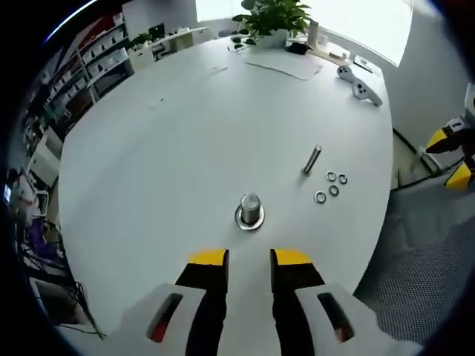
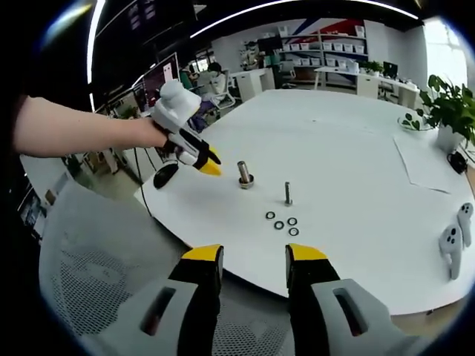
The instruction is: Place the washer onto the threaded stud by aligning its center hole with the stud, sliding it down to the base, and recovering from edge contact or off-axis alignment until the washer reaches the visible bottom stop.
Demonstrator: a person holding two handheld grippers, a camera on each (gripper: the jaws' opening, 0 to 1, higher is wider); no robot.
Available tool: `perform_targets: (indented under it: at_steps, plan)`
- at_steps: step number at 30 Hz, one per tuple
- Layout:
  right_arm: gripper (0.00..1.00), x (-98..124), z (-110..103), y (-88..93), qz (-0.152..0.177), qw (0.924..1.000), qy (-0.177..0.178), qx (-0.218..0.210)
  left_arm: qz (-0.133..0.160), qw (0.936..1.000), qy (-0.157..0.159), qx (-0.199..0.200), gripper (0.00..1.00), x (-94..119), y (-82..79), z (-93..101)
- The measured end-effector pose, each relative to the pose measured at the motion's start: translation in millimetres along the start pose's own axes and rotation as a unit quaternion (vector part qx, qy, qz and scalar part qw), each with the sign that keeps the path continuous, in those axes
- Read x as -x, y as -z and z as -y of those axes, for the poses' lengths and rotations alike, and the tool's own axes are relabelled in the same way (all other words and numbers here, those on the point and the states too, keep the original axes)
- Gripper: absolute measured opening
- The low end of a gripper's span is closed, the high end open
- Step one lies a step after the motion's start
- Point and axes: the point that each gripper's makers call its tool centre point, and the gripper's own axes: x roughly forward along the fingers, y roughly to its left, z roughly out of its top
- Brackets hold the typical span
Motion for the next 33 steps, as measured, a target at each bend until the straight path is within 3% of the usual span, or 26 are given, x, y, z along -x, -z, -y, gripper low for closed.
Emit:
perform_targets:
  at_steps: [9,14,18,24,33]
  plan:
    - [0.36,0.0,-0.8,-0.2,0.001,1.0,-0.002,0.002,0.055,0.9972,-0.011,0.048,0.21,32.2,11.1,6.2]
    - [0.36,-0.4,-1.8,0.0,-0.001,1.0,-0.003,0.003,0.077,0.9954,-0.015,0.055,0.22,58.7,17.4,20.6]
    - [0.36,-0.8,-3.0,2.0,-0.007,0.9999,-0.005,0.008,0.086,0.9946,-0.012,0.057,0.23,73.9,31.2,24.8]
    - [0.36,-0.6,-2.9,1.5,-0.005,0.9999,-0.005,0.007,0.109,0.9892,-0.014,0.098,0.24,92.1,44.4,24.8]
    - [0.36,-1.3,-4.3,2.9,-0.009,0.9999,-0.009,0.011,0.131,0.9862,-0.01,0.101,0.25,120.3,64.8,48.9]
